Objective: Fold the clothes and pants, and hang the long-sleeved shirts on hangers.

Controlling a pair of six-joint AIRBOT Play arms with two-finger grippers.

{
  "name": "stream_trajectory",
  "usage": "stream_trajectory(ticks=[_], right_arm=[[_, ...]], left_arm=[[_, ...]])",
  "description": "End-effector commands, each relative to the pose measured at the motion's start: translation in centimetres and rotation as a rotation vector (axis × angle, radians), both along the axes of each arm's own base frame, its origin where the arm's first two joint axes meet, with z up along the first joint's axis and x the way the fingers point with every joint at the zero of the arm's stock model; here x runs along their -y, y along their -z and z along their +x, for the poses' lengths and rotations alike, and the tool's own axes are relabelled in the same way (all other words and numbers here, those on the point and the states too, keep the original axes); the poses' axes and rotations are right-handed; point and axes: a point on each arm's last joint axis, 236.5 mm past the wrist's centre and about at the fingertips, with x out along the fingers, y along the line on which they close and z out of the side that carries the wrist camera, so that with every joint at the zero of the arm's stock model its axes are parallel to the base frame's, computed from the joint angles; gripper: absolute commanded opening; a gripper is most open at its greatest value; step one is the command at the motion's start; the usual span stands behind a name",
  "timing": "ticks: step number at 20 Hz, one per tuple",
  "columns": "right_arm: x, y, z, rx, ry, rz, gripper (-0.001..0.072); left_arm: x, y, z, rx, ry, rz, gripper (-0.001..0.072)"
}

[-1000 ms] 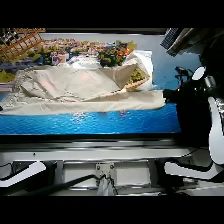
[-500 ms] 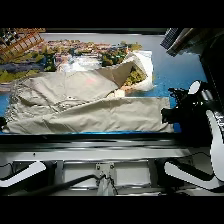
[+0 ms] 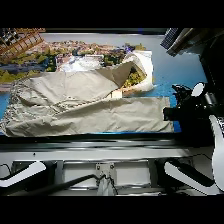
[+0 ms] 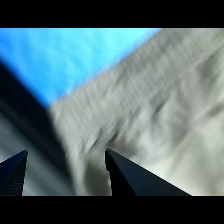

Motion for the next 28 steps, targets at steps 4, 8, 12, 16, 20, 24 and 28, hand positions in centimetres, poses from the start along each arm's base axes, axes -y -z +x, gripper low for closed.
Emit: stream_trajectory(ticks=[4,8,12,16,20,24,28], right_arm=[[-1.4,-0.1,3.4,0.140,0.042,0.056,0.0360],[-1.8,-0.2,4.4,0.181,0.059,0.074,0.0360],[-2.7,-0.5,4.9,0.197,0.079,0.113,0.0360],[-3.3,-0.7,5.4,0.215,0.095,0.139,0.0360],[-3.3,-0.7,5.5,0.213,0.121,0.139,0.0360],[-3.3,-0.8,6.0,0.228,0.147,0.139,0.0360],[-3.5,-0.9,6.2,0.235,0.153,0.152,0.0360]], left_arm=[[1.3,-4.4,11.9,0.255,0.222,0.019,0.0650],[4.5,-0.2,18.4,0.206,0.436,-0.029,0.0652],[4.3,3.7,23.0,0.121,0.552,0.057,0.0652],[3.9,6.7,25.7,0.129,0.536,0.048,0.0652],[2.3,7.5,27.7,0.187,0.519,0.097,0.0652],[1.8,8.8,28.3,0.197,0.517,0.110,0.0652],[2.0,10.8,27.8,0.167,0.515,0.081,0.0652]])
